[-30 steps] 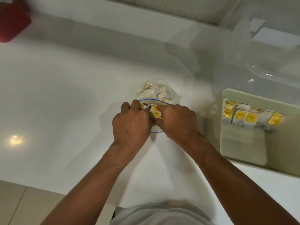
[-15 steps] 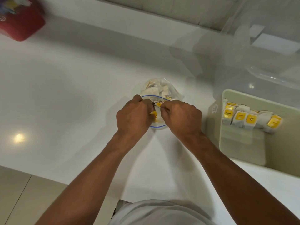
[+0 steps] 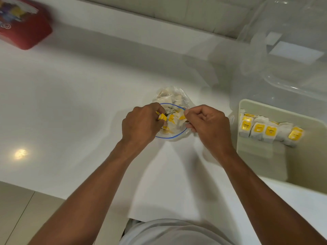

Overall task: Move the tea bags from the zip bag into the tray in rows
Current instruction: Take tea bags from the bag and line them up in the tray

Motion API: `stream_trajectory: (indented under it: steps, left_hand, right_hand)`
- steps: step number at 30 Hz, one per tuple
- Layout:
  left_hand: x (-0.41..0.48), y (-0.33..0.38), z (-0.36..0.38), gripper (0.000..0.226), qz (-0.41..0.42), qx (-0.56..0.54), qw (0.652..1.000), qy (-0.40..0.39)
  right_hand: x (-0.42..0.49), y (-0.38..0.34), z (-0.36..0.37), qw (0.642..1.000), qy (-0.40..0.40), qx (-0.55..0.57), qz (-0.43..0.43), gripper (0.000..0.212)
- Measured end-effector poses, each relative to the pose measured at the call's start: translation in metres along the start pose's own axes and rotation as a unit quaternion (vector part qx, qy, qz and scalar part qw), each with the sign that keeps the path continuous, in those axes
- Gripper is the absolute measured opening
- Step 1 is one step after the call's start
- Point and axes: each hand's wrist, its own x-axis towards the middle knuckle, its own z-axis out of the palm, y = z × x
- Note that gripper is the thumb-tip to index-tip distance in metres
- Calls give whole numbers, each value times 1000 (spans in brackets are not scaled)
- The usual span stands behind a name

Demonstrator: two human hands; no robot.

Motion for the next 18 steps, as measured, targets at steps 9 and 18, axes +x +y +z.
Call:
stream_trajectory:
  steps: [9,18]
  left_hand:
    - [2,14,16,21,126,290,949,-1]
    - [10,17,28,12,151,303,941,30]
  right_hand:
    - [-1,0,-14,995,16,-89,-33,26]
    - [4,1,-22,999,-9,-40,-3,36]
